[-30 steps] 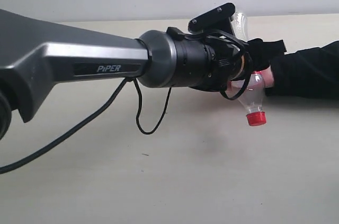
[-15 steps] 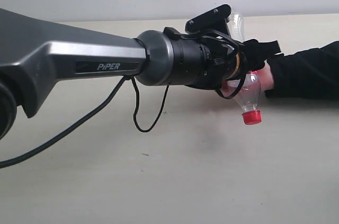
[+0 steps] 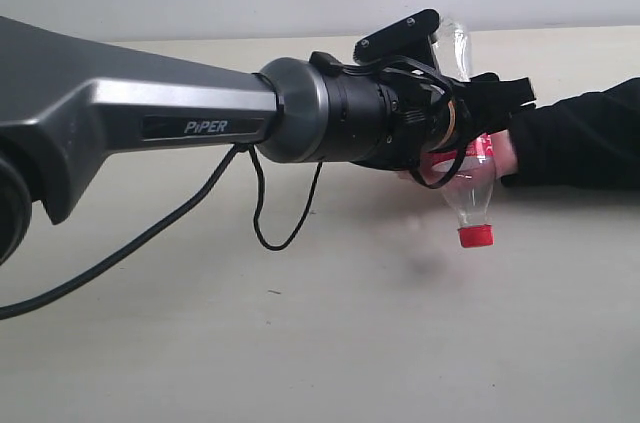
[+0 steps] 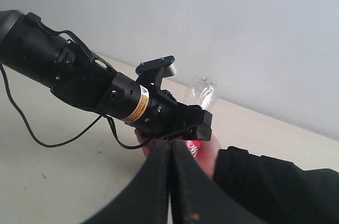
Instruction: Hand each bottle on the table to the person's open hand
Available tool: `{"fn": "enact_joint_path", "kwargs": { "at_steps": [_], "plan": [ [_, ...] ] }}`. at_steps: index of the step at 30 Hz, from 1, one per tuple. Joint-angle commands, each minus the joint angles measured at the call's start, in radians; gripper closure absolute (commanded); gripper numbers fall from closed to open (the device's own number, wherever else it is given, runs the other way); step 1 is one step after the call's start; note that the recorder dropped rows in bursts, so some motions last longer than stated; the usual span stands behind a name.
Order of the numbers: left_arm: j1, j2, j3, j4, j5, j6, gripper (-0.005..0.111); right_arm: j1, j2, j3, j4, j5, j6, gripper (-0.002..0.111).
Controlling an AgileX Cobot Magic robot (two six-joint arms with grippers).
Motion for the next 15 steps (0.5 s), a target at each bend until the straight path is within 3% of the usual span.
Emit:
{"fn": "enact_joint_path", "kwargs": {
  "at_steps": [1, 15],
  "plan": [
    [0.003, 0.004, -0.006, -0.008, -0.004, 0.002, 0.039, -0.004, -0.003, 0.005, 0.002, -0.007, 0.001, 0.108],
    [0.023, -0.010, -0.006, -0.027, 0.004, 0.006, 0.039, -0.004, -0.003, 0.005, 0.002, -0.007, 0.001, 0.108]
  ]
}}
